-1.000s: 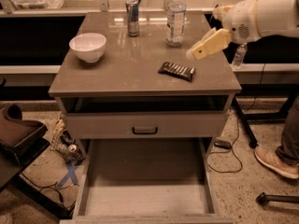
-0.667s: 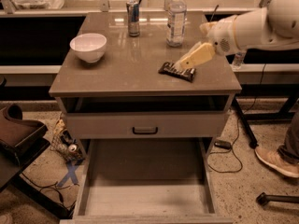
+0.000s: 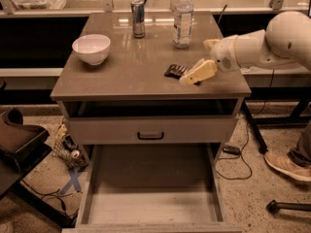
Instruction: Place rxbar chocolate into middle drawer
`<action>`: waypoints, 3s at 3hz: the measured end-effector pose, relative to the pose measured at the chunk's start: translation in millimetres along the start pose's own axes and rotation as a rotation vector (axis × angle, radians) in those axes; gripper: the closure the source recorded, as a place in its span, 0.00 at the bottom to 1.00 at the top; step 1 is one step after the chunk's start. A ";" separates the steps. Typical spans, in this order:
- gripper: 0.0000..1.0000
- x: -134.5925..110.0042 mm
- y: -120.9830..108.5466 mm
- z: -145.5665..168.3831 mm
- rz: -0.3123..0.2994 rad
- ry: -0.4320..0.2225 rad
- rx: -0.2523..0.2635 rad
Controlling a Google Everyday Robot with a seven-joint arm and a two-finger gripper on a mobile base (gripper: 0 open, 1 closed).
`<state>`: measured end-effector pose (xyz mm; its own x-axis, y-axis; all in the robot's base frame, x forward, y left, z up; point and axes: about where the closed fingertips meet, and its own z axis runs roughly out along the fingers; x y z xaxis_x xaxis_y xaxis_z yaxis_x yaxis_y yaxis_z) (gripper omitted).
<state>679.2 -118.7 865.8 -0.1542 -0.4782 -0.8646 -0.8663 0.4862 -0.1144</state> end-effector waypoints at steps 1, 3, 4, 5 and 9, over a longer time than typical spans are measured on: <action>0.00 20.8 -4.4 8.0 0.036 0.005 0.005; 0.18 49.2 -4.1 22.1 0.096 0.041 -0.012; 0.42 54.4 -2.1 26.2 0.111 0.046 -0.028; 0.65 50.3 -2.6 24.0 0.111 0.046 -0.028; 1.00 42.9 -3.4 20.2 0.111 0.046 -0.029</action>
Offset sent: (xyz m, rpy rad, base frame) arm 0.0075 -0.0189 -0.0632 0.0168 0.1176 -0.0589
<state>685.1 -126.0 819.3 -0.2708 -0.4556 -0.8480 -0.8560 0.5169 -0.0044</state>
